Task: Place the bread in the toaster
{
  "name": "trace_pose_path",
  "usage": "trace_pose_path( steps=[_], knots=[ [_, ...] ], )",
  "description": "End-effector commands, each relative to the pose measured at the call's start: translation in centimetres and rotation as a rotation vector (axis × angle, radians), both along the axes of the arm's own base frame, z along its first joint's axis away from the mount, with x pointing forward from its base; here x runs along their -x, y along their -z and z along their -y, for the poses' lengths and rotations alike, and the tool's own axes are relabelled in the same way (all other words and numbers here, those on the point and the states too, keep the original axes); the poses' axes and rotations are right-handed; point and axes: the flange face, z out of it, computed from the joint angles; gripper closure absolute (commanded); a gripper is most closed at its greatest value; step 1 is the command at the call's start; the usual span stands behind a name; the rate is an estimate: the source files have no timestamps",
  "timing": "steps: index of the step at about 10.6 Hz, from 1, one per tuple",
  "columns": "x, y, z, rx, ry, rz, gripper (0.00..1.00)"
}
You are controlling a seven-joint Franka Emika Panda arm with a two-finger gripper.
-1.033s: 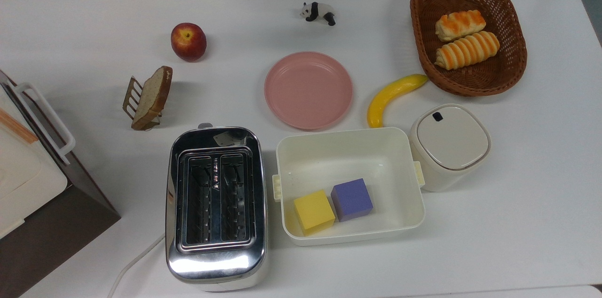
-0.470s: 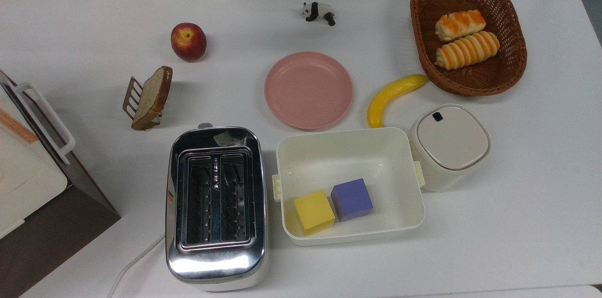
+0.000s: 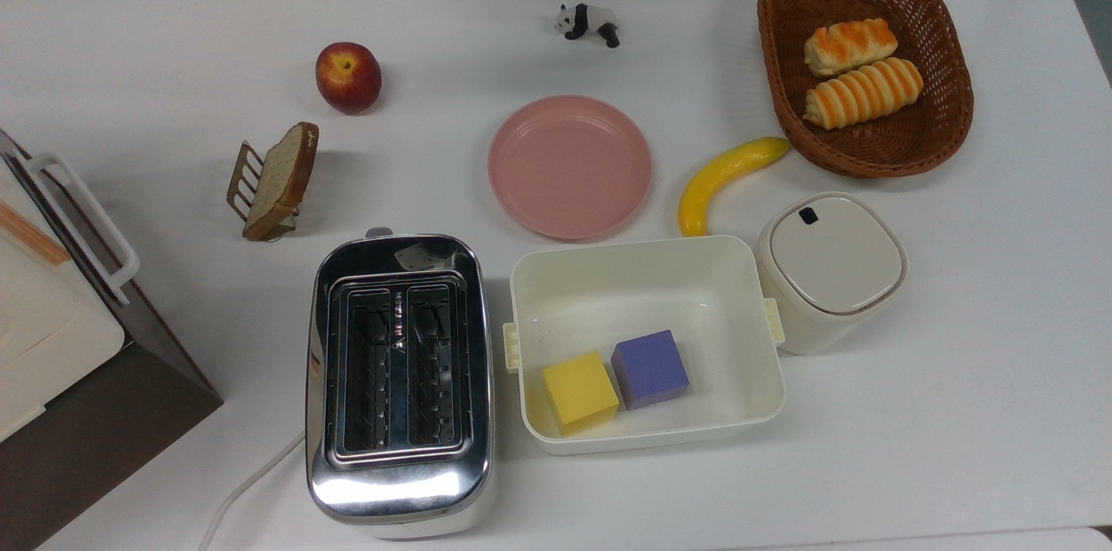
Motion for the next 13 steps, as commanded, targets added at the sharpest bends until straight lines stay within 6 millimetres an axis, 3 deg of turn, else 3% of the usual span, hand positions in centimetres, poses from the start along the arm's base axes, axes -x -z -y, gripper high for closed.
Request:
trace_pose_path(
  steps=[1, 3, 5, 8, 13],
  knots=[
    [0.2, -0.1, 0.3, -0.002, -0.035, 0.002, 0.00],
    [0.4, 0.1, 3.5, 0.006, -0.044, 0.005, 0.00],
    [-0.1, 1.4, 5.5, 0.018, -0.069, -0.006, 0.00],
    [-3.0, 6.2, 5.8, 0.073, -0.067, -0.017, 0.00],
    [-5.4, 13.5, 7.5, 0.173, -0.083, 0.000, 0.04]
  ],
)
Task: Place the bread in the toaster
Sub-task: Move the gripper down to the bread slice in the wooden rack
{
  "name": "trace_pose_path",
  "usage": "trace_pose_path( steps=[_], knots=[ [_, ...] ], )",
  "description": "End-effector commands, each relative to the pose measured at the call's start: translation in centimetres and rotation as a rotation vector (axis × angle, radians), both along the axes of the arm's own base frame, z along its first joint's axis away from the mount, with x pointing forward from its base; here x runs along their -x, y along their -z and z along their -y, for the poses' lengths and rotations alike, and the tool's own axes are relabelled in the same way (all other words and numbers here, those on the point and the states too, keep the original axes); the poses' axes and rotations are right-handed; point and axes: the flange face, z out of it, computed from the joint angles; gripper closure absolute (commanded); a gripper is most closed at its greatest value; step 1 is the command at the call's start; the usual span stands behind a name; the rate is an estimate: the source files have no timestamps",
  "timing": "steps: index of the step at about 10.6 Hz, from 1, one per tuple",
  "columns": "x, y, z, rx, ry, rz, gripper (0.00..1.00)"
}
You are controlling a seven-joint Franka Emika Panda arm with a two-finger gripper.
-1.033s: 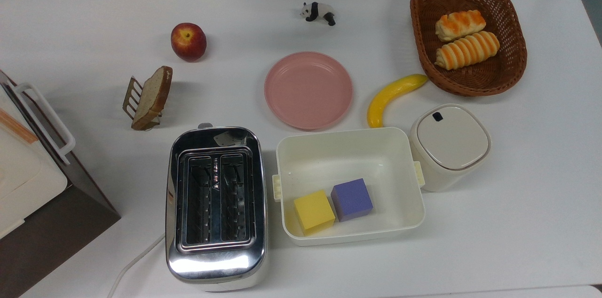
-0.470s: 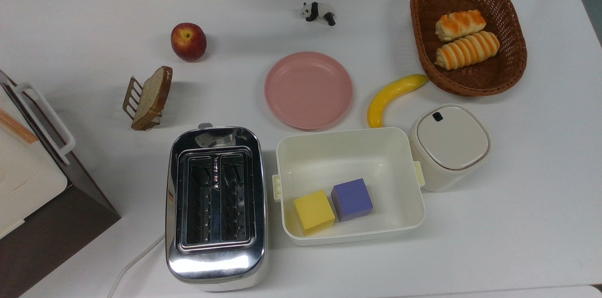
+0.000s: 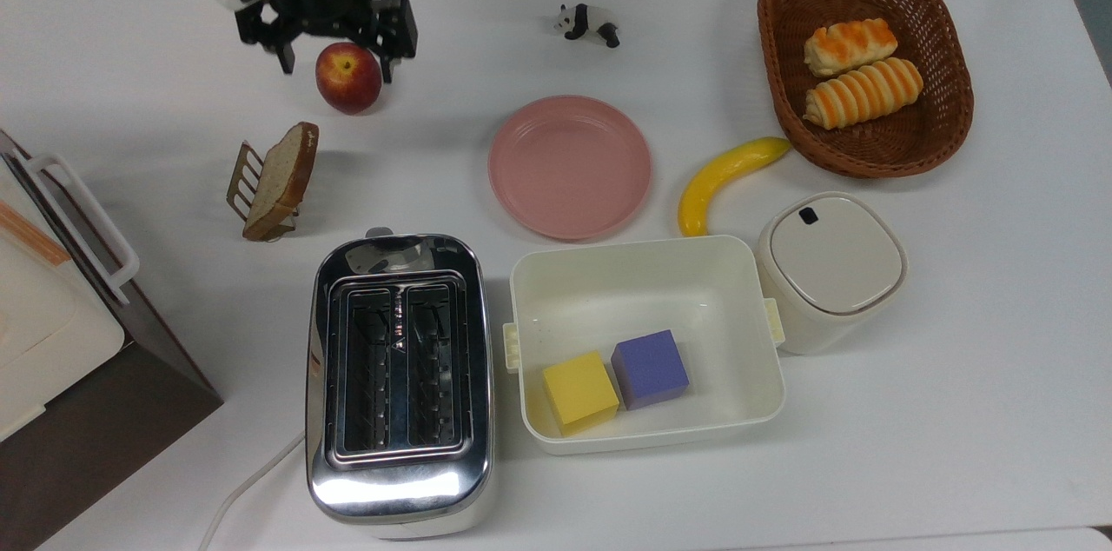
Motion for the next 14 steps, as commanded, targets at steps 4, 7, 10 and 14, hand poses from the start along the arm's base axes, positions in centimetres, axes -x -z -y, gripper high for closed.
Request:
trace_pose_path(
  steps=[4, 7, 10, 14],
  knots=[
    [-2.3, 7.6, 3.2, 0.155, -0.042, -0.003, 0.12],
    [-2.1, 9.2, 3.5, 0.215, -0.080, -0.035, 0.26],
    [-2.3, 9.3, 3.5, 0.225, -0.099, -0.027, 0.85],
    [-1.6, 4.3, 3.1, 0.220, -0.080, 0.027, 1.00]
  ],
)
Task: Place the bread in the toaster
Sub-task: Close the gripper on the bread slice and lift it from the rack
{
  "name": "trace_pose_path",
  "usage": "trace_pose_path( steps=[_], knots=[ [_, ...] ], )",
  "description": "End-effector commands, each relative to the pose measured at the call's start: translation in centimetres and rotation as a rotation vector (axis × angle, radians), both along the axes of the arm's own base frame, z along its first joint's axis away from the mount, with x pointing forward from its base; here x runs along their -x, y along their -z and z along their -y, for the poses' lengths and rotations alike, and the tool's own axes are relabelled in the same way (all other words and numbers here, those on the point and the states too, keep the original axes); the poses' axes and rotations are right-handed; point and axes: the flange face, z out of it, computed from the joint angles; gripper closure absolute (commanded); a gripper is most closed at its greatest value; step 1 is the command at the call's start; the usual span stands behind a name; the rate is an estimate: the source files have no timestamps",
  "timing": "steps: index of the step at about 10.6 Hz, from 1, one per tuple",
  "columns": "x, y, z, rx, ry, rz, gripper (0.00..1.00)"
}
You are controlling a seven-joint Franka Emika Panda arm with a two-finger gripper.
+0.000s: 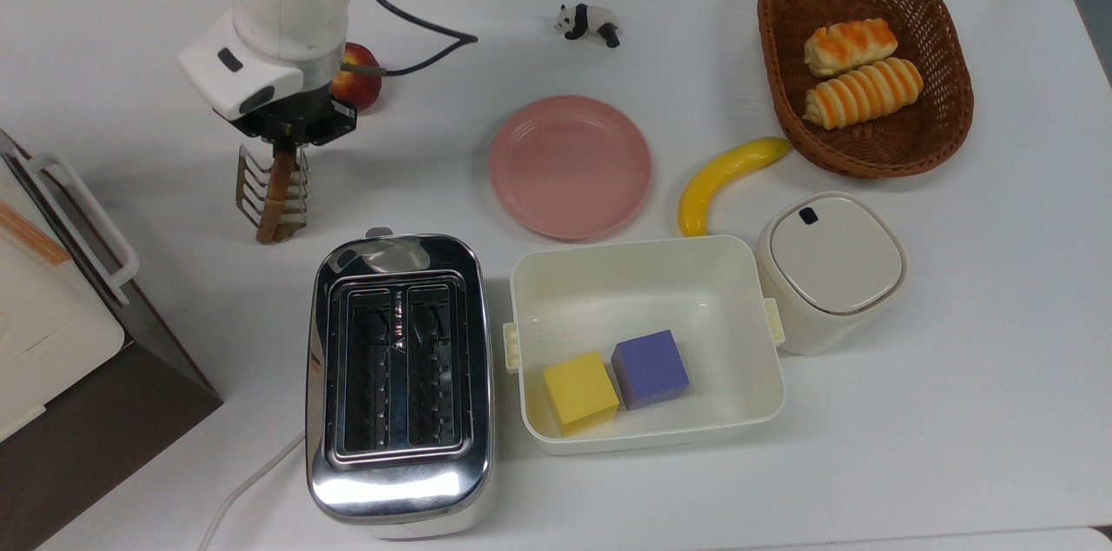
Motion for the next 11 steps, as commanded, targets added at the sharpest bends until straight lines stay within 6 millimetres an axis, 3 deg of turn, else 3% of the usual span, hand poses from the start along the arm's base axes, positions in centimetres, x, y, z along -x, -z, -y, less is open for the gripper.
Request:
trace_pose_path(
  steps=[1, 5, 9, 11],
  knots=[
    [1.2, -5.8, -0.3, 0.006, -0.019, 0.068, 1.00],
    [-0.1, -15.1, -0.5, 0.040, -0.040, 0.244, 1.00],
    [-1.6, -20.7, -2.4, -0.145, -0.016, 0.513, 1.00],
    [-3.3, -21.7, -3.8, -0.262, 0.014, 0.726, 1.00]
  ],
)
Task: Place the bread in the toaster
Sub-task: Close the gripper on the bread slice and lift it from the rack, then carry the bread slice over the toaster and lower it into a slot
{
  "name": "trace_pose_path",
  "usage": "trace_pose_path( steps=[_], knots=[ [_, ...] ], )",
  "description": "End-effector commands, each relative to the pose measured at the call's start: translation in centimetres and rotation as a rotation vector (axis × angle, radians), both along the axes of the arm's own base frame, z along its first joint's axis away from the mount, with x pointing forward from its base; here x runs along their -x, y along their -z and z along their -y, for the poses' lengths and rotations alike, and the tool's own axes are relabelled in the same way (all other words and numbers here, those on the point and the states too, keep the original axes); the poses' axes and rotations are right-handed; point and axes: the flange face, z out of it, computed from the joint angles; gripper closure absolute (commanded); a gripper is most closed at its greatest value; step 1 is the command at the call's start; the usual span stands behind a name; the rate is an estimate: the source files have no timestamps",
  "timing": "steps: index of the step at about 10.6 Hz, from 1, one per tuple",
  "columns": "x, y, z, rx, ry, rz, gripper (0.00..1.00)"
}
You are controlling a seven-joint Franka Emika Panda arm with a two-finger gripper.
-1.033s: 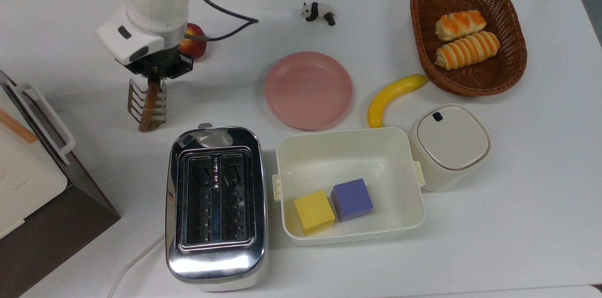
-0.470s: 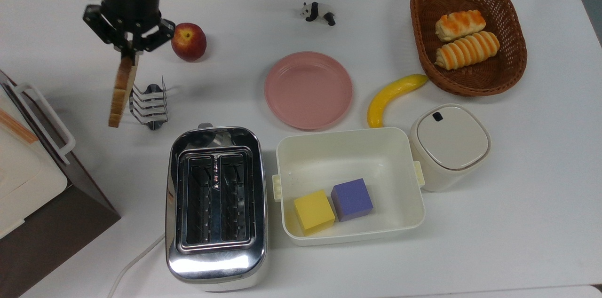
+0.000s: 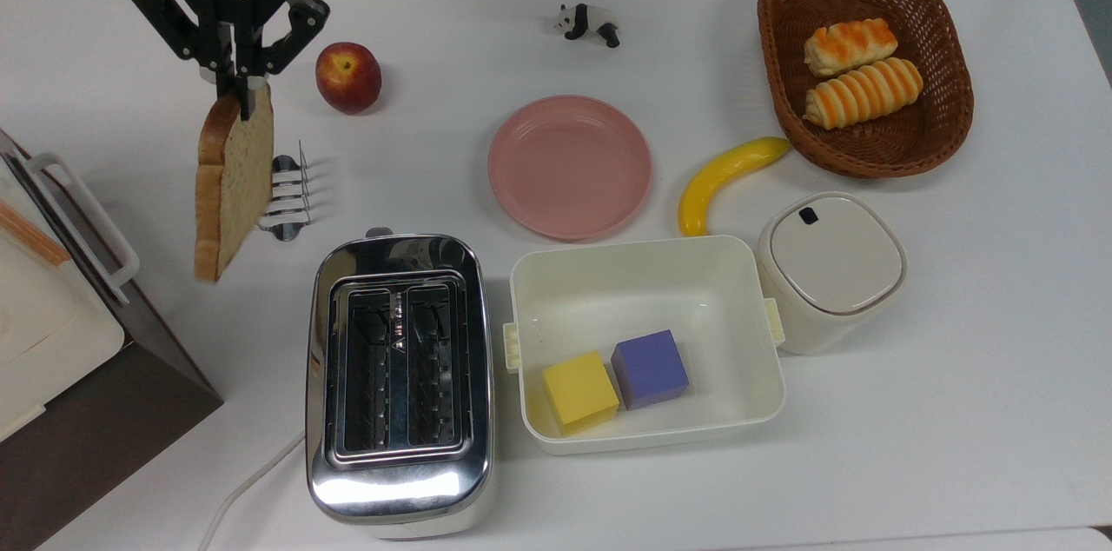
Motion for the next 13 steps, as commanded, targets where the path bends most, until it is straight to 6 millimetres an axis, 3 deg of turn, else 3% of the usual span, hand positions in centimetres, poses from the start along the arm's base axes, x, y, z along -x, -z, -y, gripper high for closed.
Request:
trace_pose_path(
  steps=[1, 5, 8, 9, 11, 12, 13],
  knots=[
    [-2.5, 0.0, -1.9, -0.144, 0.031, 0.224, 1.00],
    [-5.7, 4.8, -7.0, -0.149, 0.014, 0.240, 1.00],
    [-7.2, 8.5, -8.6, -0.111, -0.010, 0.202, 1.00],
    [-7.5, 9.2, -10.1, -0.112, -0.029, 0.201, 1.00],
    [-7.5, 9.4, -10.3, -0.103, -0.039, 0.195, 1.00],
    [-7.5, 9.7, -9.9, -0.101, -0.035, 0.191, 0.80],
    [-7.5, 9.9, -9.6, -0.116, -0.020, 0.189, 0.47]
  ],
)
